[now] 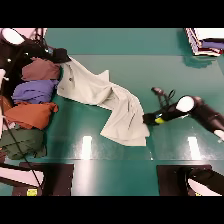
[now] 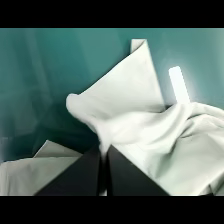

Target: Fold the shirts.

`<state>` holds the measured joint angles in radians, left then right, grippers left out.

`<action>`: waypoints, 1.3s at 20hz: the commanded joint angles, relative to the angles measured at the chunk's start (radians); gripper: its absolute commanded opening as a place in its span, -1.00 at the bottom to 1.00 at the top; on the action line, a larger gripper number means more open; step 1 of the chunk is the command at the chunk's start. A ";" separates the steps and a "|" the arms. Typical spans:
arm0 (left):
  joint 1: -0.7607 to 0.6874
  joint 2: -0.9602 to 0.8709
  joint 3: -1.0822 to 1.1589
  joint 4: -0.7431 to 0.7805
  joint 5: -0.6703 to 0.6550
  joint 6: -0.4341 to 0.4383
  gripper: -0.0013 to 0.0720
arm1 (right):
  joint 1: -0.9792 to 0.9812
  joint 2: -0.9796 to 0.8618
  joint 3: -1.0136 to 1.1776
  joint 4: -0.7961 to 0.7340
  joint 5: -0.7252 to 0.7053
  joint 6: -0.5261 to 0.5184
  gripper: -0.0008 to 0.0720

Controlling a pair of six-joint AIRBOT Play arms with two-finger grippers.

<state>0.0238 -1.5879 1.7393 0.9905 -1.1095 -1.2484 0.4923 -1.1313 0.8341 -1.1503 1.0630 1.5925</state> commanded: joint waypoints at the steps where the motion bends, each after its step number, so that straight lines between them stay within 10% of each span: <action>1: 0.034 0.146 0.019 0.012 0.029 -0.011 -0.91 | -0.085 0.120 0.186 -0.172 0.086 0.024 -0.94; 11: 0.093 0.641 0.296 -0.020 0.022 -0.008 -0.91 | -0.389 0.386 0.787 -0.188 0.105 -0.008 -0.95; 19: 0.093 0.737 0.315 -0.029 0.078 -0.007 -0.91 | -0.505 0.171 1.314 -0.188 0.340 -0.076 -0.95; 26: 0.090 0.522 -0.066 -0.029 -0.054 -0.035 -0.91 | -0.449 -0.096 1.079 -0.189 0.374 -0.075 -0.95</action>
<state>0.1158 -0.9764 1.8137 0.9634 -1.1030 -1.2713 0.0177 -1.1187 2.0087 -1.3396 1.4117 1.5188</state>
